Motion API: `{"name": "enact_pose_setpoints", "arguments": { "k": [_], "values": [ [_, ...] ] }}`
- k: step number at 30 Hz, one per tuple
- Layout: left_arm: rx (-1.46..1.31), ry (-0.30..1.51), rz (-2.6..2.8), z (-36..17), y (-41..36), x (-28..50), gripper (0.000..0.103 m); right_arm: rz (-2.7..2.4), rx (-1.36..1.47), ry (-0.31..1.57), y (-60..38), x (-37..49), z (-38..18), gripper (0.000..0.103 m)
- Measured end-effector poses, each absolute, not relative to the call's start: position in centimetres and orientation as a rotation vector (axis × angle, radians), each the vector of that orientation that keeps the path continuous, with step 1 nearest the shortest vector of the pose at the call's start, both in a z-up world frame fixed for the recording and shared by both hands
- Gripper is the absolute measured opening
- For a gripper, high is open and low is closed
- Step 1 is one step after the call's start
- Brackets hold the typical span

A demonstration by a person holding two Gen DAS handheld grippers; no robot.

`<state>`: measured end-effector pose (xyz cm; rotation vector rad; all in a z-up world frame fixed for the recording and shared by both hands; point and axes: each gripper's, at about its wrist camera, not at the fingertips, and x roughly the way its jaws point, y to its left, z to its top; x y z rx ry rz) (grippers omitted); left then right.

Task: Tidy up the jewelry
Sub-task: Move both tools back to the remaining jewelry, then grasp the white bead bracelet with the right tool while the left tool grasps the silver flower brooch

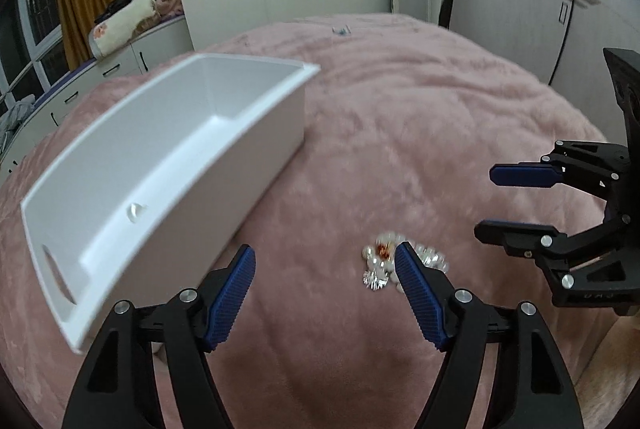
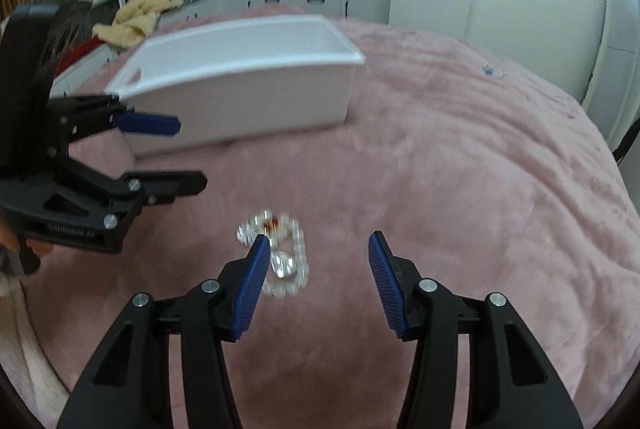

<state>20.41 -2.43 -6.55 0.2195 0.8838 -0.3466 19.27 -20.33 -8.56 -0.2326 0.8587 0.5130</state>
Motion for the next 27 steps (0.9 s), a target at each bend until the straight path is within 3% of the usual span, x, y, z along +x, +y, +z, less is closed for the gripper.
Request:
{"name": "enact_pose_setpoints", "arguments": {
  "k": [17,22,26,27],
  "values": [
    [0.222,0.97,-0.44,-12.3,-3.2,21.0,0.074,0.546,-0.206,0.954,-18.9,20.4,-13.7,0.048],
    [0.23,0.978,-0.442,-13.2,-3.4,21.0,0.074,0.565,-0.226,0.986,-18.0,20.8,-14.5,0.028],
    [0.225,0.977,-0.443,-13.3,-3.5,21.1,0.074,0.583,-0.207,1.004,-18.3,21.1,-14.7,0.021],
    [0.223,0.977,-0.444,-13.3,-3.5,21.2,0.074,0.582,-0.211,1.005,-18.4,21.1,-14.6,0.015]
  ]
}}
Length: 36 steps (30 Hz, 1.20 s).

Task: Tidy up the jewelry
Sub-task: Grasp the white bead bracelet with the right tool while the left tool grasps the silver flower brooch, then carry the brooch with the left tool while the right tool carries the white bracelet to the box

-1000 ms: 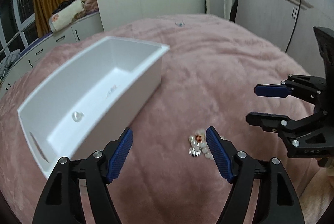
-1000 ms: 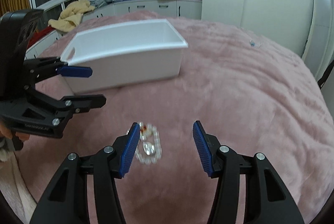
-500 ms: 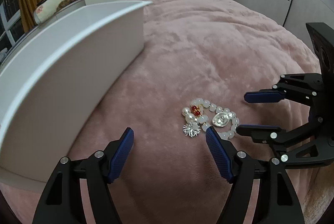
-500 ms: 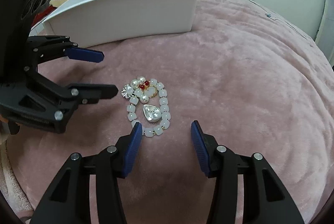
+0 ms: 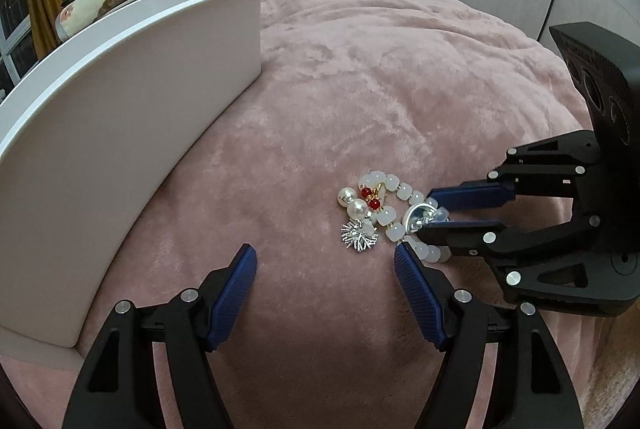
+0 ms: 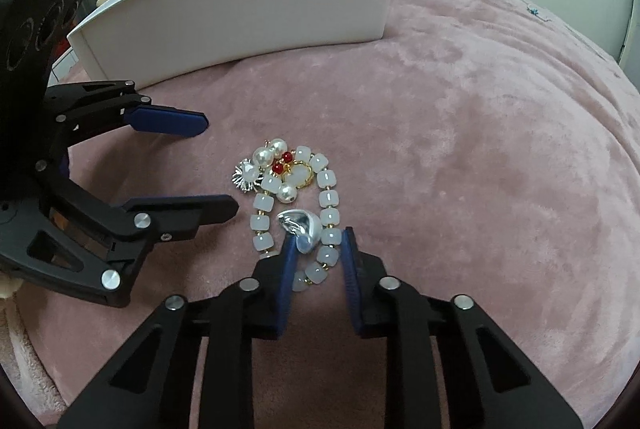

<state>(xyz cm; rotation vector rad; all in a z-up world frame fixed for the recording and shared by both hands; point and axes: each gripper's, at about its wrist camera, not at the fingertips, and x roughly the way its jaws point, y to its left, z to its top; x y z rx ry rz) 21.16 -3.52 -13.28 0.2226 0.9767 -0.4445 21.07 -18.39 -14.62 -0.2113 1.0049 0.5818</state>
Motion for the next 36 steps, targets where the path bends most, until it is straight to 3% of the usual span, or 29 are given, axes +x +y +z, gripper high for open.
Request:
{"name": "enact_pose_setpoints", "arguments": {
  "k": [11,16,23,30,36],
  "values": [
    [0.213,0.976,-0.456,-13.2,-3.6,21.4,0.074,0.505,-0.127,0.968,-21.3,21.3,-13.2,0.011],
    [0.236,0.978,-0.461,-13.4,-4.1,21.5,0.059,0.441,-0.095,0.944,-22.8,21.4,-12.6,0.011],
    [0.22,0.95,-0.514,-13.1,-4.6,21.2,0.055,0.4,-0.063,0.943,-24.3,21.8,-12.8,0.011],
    [0.3,0.966,-0.547,-14.1,-6.4,21.0,0.025,0.41,-0.053,0.938,-24.1,21.7,-12.8,0.011],
    [0.293,0.982,-0.558,-14.1,-6.3,21.3,0.024,0.412,-0.021,0.935,-24.4,21.7,-12.6,0.011]
  ]
}}
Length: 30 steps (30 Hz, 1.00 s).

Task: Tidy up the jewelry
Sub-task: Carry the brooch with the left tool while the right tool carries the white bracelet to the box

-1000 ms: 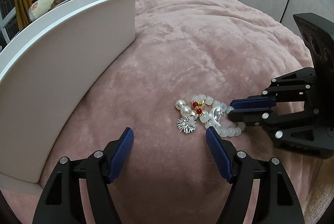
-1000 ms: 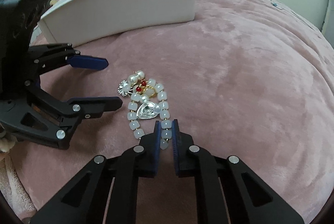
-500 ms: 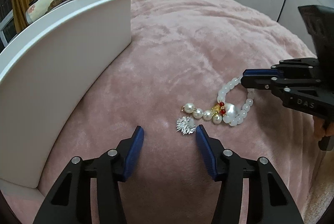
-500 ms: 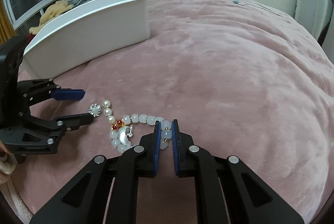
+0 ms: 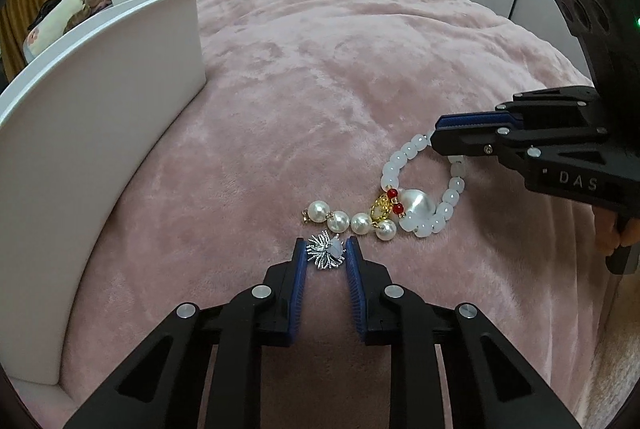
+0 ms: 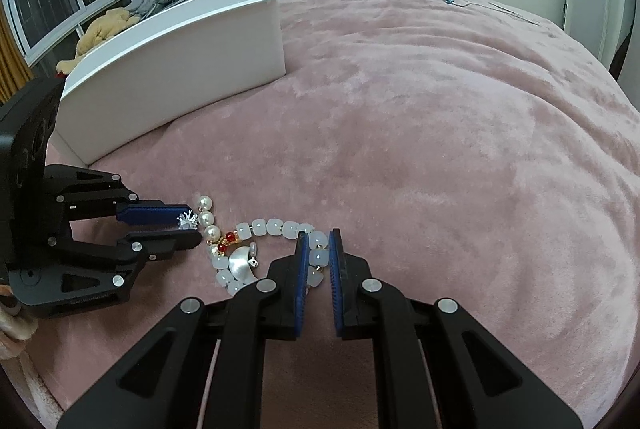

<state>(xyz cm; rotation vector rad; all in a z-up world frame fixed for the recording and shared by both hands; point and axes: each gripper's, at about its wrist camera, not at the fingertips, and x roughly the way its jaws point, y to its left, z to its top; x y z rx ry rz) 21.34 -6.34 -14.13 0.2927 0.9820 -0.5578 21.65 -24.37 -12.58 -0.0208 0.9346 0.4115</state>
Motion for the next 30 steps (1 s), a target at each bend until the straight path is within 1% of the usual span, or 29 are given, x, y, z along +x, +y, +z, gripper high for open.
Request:
{"name": "enact_pose_setpoints", "arguments": {
  "k": [7,13,22,30],
  "values": [
    [0.282,0.992,-0.555,-13.1,-5.9,20.9,0.024,0.436,0.031,0.916,-24.5,21.0,-11.0,0.011],
    [0.27,0.962,-0.539,-10.9,-4.8,20.2,0.024,0.463,0.038,0.884,-23.6,19.7,-8.8,0.011],
    [0.254,0.918,-0.48,-7.0,-2.3,18.9,0.024,0.489,0.014,0.812,-21.5,18.8,-3.9,0.011],
    [0.192,0.85,-0.436,-2.8,1.0,17.7,0.024,0.508,-0.038,0.727,-18.9,18.6,2.0,0.011]
  ]
}}
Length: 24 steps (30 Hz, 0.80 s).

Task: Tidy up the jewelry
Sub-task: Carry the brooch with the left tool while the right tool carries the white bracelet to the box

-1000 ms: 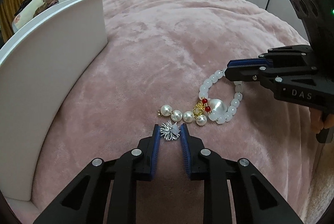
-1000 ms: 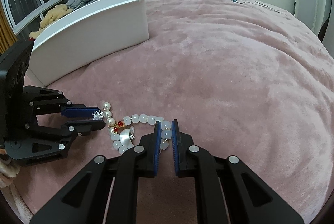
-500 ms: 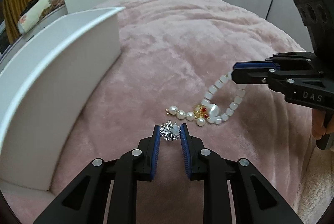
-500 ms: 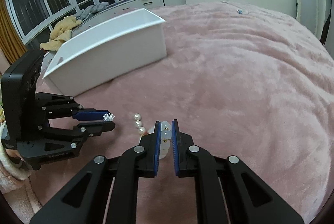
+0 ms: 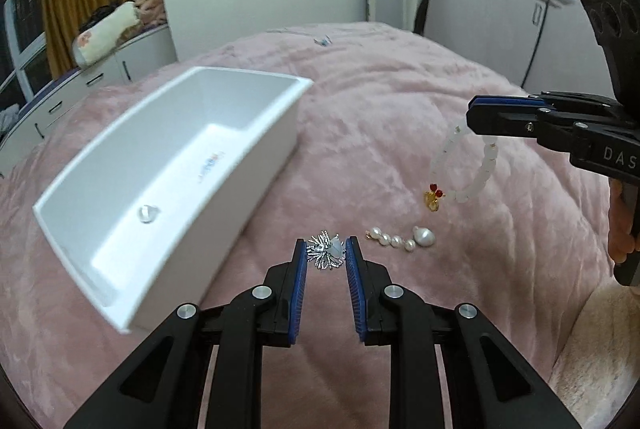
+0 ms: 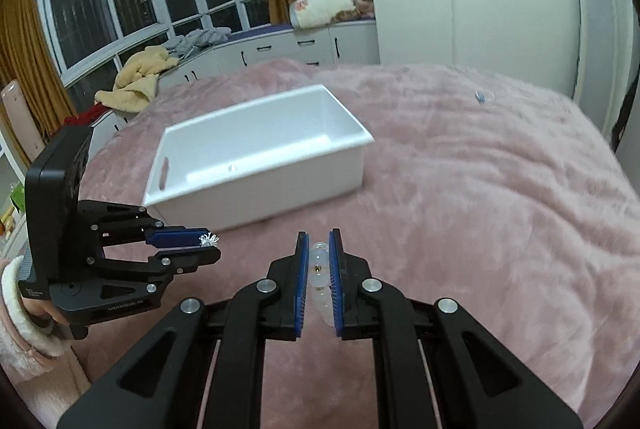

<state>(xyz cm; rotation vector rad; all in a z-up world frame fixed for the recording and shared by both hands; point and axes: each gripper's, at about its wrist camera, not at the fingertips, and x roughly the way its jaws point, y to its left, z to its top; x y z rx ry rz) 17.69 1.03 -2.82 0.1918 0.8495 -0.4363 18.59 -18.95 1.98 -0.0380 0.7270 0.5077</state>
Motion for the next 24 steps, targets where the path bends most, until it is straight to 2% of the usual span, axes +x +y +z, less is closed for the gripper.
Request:
{"name": "enact_pose_setpoints", "arguments": {
  "k": [7,13,24],
  "values": [
    [0.163,0.789,-0.358,1.8,5.1,16.6,0.024,0.557,-0.059,0.653,-14.6,18.7,7.0,0.011],
    [0.109,0.771,-0.233,5.9,10.3,16.7,0.024,0.604,-0.069,0.621,-10.1,20.5,8.8,0.011],
    [-0.008,0.807,-0.168,6.3,16.2,19.7,0.024,0.635,-0.1,0.67,-4.3,25.8,8.3,0.011]
  ]
}}
